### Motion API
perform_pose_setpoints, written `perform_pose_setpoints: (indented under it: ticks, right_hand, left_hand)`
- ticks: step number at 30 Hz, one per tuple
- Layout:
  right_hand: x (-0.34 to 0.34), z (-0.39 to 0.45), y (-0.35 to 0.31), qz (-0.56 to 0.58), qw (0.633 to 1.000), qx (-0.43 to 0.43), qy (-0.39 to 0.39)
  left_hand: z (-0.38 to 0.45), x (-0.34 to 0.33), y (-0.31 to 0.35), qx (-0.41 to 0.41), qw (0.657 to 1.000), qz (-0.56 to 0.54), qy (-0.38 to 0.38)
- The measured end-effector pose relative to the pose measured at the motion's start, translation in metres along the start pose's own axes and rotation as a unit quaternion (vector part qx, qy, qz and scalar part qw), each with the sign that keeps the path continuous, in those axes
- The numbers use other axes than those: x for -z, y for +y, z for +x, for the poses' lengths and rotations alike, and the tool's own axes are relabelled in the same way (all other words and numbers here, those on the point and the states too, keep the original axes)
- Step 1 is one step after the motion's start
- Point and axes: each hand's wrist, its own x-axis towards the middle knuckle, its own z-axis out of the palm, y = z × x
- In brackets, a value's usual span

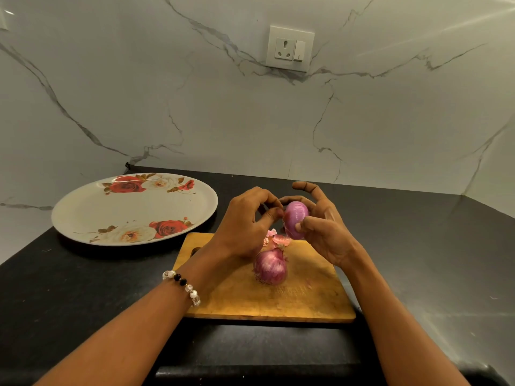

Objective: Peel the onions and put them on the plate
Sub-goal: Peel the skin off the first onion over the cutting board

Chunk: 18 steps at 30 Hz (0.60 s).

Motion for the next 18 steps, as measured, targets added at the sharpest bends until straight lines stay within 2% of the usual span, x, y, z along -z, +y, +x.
perform_pose_setpoints:
  ticks: [7,18]
  right_hand:
    - [0.0004,-0.0003,0.001,-0.036,0.999,0.01,-0.006]
    - [0.0012,0.002,0.0044,-0.072,0.997,0.007,-0.013]
  left_hand:
    - [-0.0007,-0.0006,-0.003,-0.016,0.999,0.027,-0.025]
    - [0.0013,0.0047,-0.0011,0.043,0.997,-0.019,-0.056]
